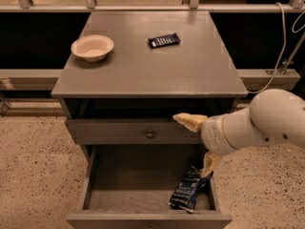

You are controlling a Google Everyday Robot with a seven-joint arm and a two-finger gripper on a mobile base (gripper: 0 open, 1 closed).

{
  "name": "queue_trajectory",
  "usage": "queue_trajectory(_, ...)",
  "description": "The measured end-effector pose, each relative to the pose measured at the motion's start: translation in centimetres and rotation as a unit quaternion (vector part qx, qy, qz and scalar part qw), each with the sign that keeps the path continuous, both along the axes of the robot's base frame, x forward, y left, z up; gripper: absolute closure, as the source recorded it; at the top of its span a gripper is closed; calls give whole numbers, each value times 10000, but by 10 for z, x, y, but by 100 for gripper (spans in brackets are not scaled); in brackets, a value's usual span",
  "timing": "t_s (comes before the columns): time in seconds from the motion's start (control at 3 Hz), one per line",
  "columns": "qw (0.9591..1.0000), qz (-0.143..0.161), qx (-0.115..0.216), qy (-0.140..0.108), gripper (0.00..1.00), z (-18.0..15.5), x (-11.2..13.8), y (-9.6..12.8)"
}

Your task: Pick blue chip bag from middle drawer and place on counter

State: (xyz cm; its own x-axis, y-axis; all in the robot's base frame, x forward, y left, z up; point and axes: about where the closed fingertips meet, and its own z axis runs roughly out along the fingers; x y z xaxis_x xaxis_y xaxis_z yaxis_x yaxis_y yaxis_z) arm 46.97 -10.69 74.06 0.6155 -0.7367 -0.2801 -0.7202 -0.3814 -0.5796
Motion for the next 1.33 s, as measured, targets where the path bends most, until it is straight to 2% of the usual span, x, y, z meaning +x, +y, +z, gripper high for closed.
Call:
queue_trajectory(0.33,9922,910,-833,186,0,-36,-10,-23)
queue_trajectory(0.67,9813,1571,-1099,-173,0,-48,-19,-47)
queue_trajectory(1.0,9706,1966,-1334,-400,0,-49,-23,-53)
queue_trajectory(1.33,9640,1928,-1828,-128,0,-71,-30,-60)
